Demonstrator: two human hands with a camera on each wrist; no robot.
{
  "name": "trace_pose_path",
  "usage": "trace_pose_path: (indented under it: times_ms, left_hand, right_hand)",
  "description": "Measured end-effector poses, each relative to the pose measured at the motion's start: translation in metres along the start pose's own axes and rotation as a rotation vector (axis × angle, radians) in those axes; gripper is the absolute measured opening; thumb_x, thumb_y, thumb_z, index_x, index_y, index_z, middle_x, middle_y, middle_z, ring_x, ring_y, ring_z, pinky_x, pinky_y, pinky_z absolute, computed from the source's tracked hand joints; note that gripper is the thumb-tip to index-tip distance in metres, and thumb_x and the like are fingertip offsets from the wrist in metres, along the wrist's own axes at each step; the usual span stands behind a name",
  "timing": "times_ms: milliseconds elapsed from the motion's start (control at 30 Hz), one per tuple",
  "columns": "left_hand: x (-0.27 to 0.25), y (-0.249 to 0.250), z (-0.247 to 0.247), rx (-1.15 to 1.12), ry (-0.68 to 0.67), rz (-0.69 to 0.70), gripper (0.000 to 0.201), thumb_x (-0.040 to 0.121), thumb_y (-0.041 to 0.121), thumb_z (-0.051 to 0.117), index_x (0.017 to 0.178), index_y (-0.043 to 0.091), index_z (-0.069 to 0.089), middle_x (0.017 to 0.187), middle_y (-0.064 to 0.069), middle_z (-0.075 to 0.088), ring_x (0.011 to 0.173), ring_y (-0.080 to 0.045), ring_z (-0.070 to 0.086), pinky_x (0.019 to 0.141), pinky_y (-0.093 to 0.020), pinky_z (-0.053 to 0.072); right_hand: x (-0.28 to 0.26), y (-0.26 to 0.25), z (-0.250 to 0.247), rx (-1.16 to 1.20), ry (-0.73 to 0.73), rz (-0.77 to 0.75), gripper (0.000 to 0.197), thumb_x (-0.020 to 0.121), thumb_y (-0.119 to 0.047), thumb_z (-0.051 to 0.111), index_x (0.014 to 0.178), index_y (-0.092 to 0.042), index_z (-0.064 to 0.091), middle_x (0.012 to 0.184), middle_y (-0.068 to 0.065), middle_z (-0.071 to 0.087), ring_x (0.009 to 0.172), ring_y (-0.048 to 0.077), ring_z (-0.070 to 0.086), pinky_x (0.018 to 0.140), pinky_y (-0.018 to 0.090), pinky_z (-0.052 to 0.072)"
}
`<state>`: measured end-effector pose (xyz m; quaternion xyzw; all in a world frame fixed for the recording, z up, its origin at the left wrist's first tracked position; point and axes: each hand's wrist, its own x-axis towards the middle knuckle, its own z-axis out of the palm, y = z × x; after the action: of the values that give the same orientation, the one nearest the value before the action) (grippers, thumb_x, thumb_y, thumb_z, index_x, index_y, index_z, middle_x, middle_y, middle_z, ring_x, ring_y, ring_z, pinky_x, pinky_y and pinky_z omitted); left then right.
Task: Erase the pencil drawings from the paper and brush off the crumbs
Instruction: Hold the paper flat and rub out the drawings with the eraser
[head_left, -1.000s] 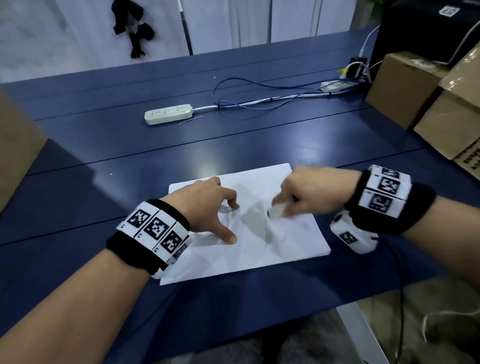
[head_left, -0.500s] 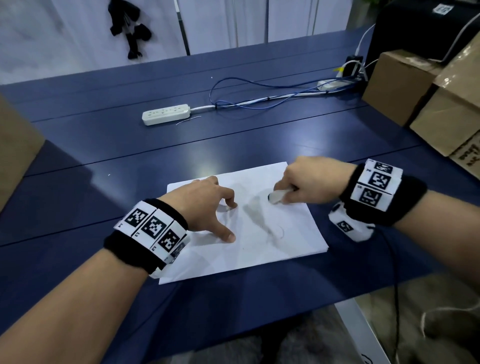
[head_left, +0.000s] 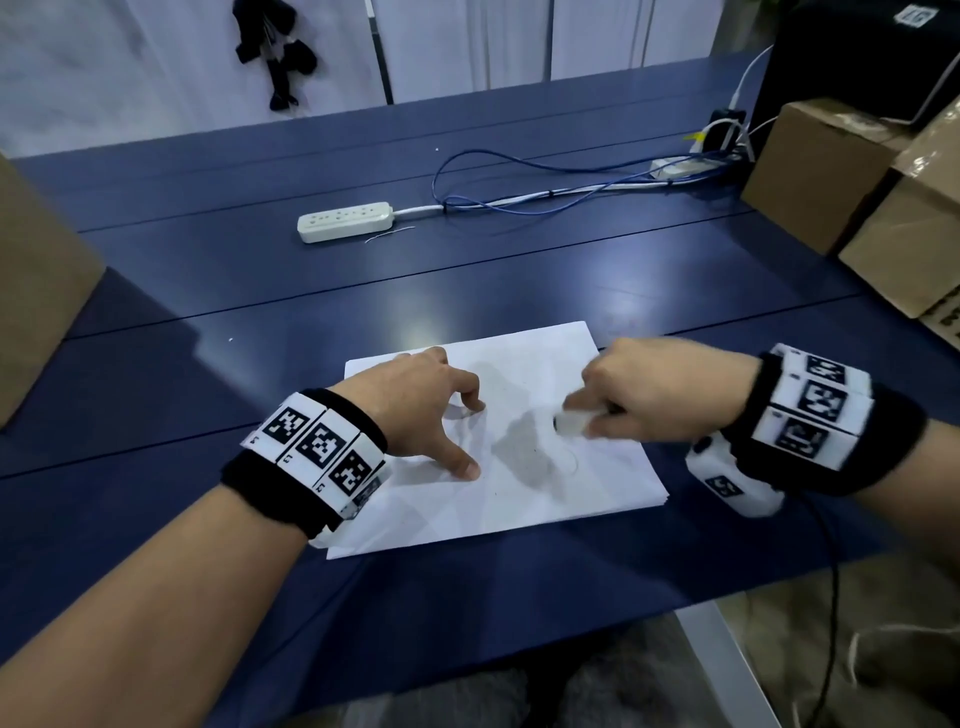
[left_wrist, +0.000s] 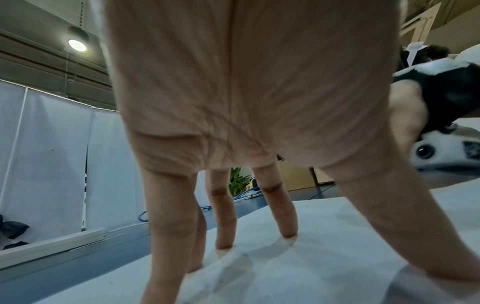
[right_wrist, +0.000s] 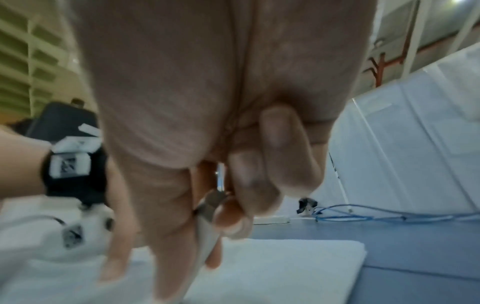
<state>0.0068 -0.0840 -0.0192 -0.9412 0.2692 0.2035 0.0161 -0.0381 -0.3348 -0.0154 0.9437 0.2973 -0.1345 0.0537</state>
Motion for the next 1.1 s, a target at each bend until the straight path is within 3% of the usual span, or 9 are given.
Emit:
trace_pose_path:
  times_ms: [133, 333, 467, 533, 700, 800, 900, 967, 1100]
  left_hand:
    - [0.002, 0.000, 0.000, -0.003, 0.001, 0.001, 0.070, 0.058, 0.068, 0.081, 0.119, 0.044, 0.056, 0.113, 0.010, 0.045, 0.102, -0.015, 0.052, 0.070, -0.030, 0.037]
    - [0.001, 0.002, 0.000, 0.002, 0.000, 0.000, 0.070, 0.058, 0.068, 0.081, 0.119, 0.044, 0.056, 0.113, 0.009, 0.045, 0.102, -0.016, 0.053, 0.071, -0.031, 0.037]
    - [0.001, 0.001, -0.001, -0.001, 0.003, -0.001, 0.070, 0.058, 0.068, 0.081, 0.119, 0.043, 0.056, 0.113, 0.009, 0.046, 0.101, -0.015, 0.052, 0.071, -0.030, 0.036]
    - [0.001, 0.002, -0.001, 0.009, 0.001, 0.000, 0.070, 0.058, 0.068, 0.080, 0.119, 0.044, 0.056, 0.114, 0.009, 0.046, 0.101, -0.015, 0.052, 0.069, -0.030, 0.035]
    - [0.001, 0.002, -0.002, 0.020, 0.003, 0.005, 0.070, 0.060, 0.068, 0.080, 0.120, 0.043, 0.056, 0.115, 0.009, 0.045, 0.102, -0.015, 0.052, 0.065, -0.029, 0.032]
    - [0.001, 0.001, -0.001, 0.015, 0.000, 0.001, 0.070, 0.059, 0.069, 0.080, 0.120, 0.044, 0.055, 0.115, 0.009, 0.045, 0.105, -0.016, 0.052, 0.069, -0.030, 0.034]
    - [0.002, 0.000, 0.000, 0.002, 0.000, -0.006, 0.070, 0.058, 0.069, 0.080, 0.119, 0.045, 0.055, 0.115, 0.010, 0.045, 0.105, -0.016, 0.051, 0.071, -0.031, 0.035]
    - [0.002, 0.001, 0.000, 0.003, -0.001, -0.006, 0.070, 0.058, 0.069, 0.080, 0.119, 0.044, 0.055, 0.114, 0.009, 0.045, 0.104, -0.016, 0.051, 0.070, -0.031, 0.035]
    - [0.000, 0.001, 0.000, 0.003, 0.005, 0.000, 0.069, 0.058, 0.068, 0.080, 0.119, 0.044, 0.056, 0.113, 0.009, 0.045, 0.102, -0.015, 0.052, 0.068, -0.030, 0.034]
  right_hand:
    - [-0.015, -0.012, 0.001, 0.167, -0.155, -0.178, 0.034, 0.083, -0.048, 0.053, 0.110, -0.033, 0.066, 0.079, -0.004, 0.060, 0.074, 0.010, 0.054, 0.068, 0.035, 0.050]
    - [0.007, 0.009, 0.003, -0.033, 0.042, 0.097, 0.022, 0.090, -0.045, 0.051, 0.105, -0.034, 0.064, 0.078, -0.005, 0.060, 0.081, 0.022, 0.058, 0.067, 0.037, 0.053]
    - [-0.013, -0.008, 0.003, 0.239, -0.138, -0.148, 0.029, 0.085, -0.040, 0.061, 0.114, -0.037, 0.066, 0.077, -0.009, 0.058, 0.074, 0.009, 0.054, 0.071, 0.032, 0.051]
    - [-0.017, -0.014, 0.002, 0.253, -0.178, -0.168, 0.029, 0.084, -0.043, 0.060, 0.111, -0.037, 0.067, 0.077, -0.007, 0.061, 0.075, 0.010, 0.056, 0.069, 0.032, 0.051]
    - [0.008, 0.010, -0.003, -0.018, 0.003, 0.112, 0.043, 0.084, -0.057, 0.036, 0.097, -0.029, 0.066, 0.077, -0.001, 0.062, 0.083, 0.023, 0.057, 0.066, 0.040, 0.055]
    - [0.002, 0.009, -0.002, 0.006, -0.026, -0.028, 0.025, 0.089, -0.043, 0.050, 0.104, -0.029, 0.065, 0.081, -0.003, 0.060, 0.082, 0.019, 0.056, 0.063, 0.035, 0.047]
    - [-0.012, -0.005, -0.002, 0.147, -0.158, -0.197, 0.048, 0.081, -0.055, 0.043, 0.109, -0.023, 0.065, 0.078, -0.001, 0.056, 0.074, 0.014, 0.053, 0.067, 0.036, 0.048]
    - [-0.009, -0.005, -0.003, 0.163, -0.180, -0.142, 0.056, 0.074, -0.062, 0.039, 0.108, -0.027, 0.067, 0.078, -0.002, 0.060, 0.073, 0.014, 0.055, 0.067, 0.034, 0.049]
    - [0.008, 0.011, -0.005, -0.015, -0.021, 0.098, 0.029, 0.089, -0.048, 0.048, 0.098, -0.029, 0.068, 0.077, -0.002, 0.063, 0.081, 0.019, 0.055, 0.064, 0.036, 0.050]
